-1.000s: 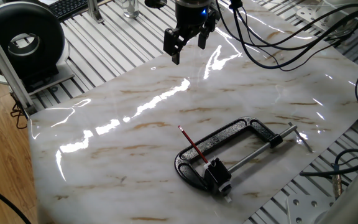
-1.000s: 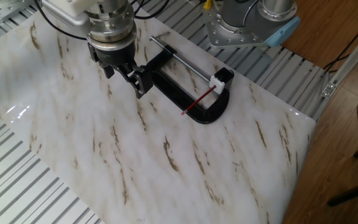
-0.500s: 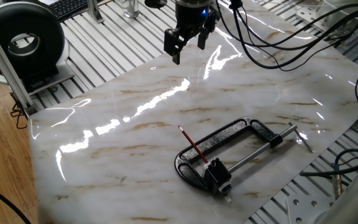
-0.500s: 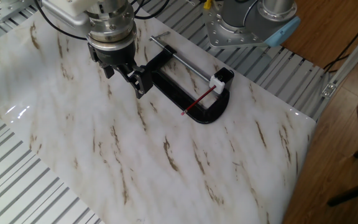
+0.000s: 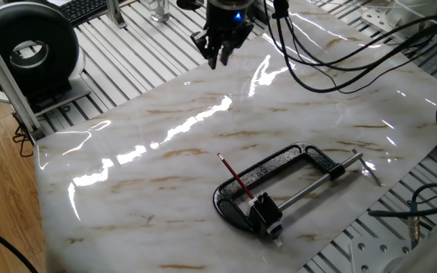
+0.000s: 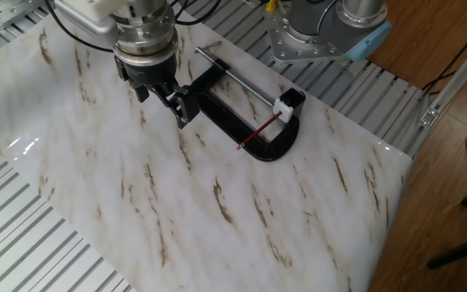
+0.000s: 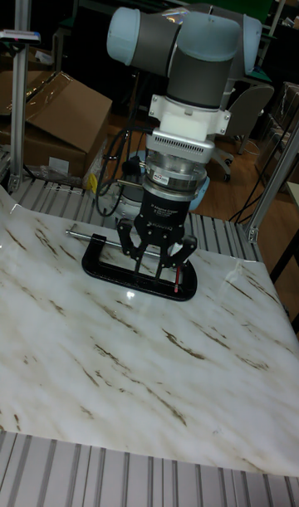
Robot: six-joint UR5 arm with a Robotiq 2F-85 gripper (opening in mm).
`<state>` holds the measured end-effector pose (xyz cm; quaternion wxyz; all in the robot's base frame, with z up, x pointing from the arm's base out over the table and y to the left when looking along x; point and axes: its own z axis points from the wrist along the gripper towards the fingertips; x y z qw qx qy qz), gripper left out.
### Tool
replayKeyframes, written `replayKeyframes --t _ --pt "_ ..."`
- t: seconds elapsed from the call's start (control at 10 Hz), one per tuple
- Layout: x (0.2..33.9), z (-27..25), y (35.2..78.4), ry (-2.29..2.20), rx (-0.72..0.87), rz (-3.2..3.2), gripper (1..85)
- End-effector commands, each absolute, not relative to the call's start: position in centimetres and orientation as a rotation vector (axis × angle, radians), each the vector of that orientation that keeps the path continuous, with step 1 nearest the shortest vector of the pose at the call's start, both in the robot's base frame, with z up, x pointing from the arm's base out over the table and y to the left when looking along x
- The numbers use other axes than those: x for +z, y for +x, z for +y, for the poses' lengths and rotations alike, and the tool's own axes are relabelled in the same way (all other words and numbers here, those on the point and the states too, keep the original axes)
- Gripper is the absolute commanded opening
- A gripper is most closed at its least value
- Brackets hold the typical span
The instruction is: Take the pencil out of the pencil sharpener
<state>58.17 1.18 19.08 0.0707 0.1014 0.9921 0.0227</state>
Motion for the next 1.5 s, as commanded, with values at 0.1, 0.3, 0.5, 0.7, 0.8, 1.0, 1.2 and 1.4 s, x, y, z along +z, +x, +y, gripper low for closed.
replayKeyframes --t 0.1,0.3,0.5,0.7,0.8,1.0,1.2,1.4 --pt "19.3 1.7 59.0 0.371 0.099 2.949 1.0" --pt "19.2 1.8 58.9 0.373 0.099 2.951 1.0" --pt "19.1 2.0 58.2 0.374 0.102 2.976 1.0" --pt "18.7 2.9 57.8 0.380 0.132 2.988 1.0" --pt "18.3 3.7 57.4 0.387 0.159 2.994 1.0" --pt "17.7 4.9 56.5 0.412 0.183 2.995 1.0" --pt "16.9 5.7 55.2 0.423 0.119 2.970 1.0" --pt "17.1 5.3 54.2 0.390 0.062 2.949 1.0"
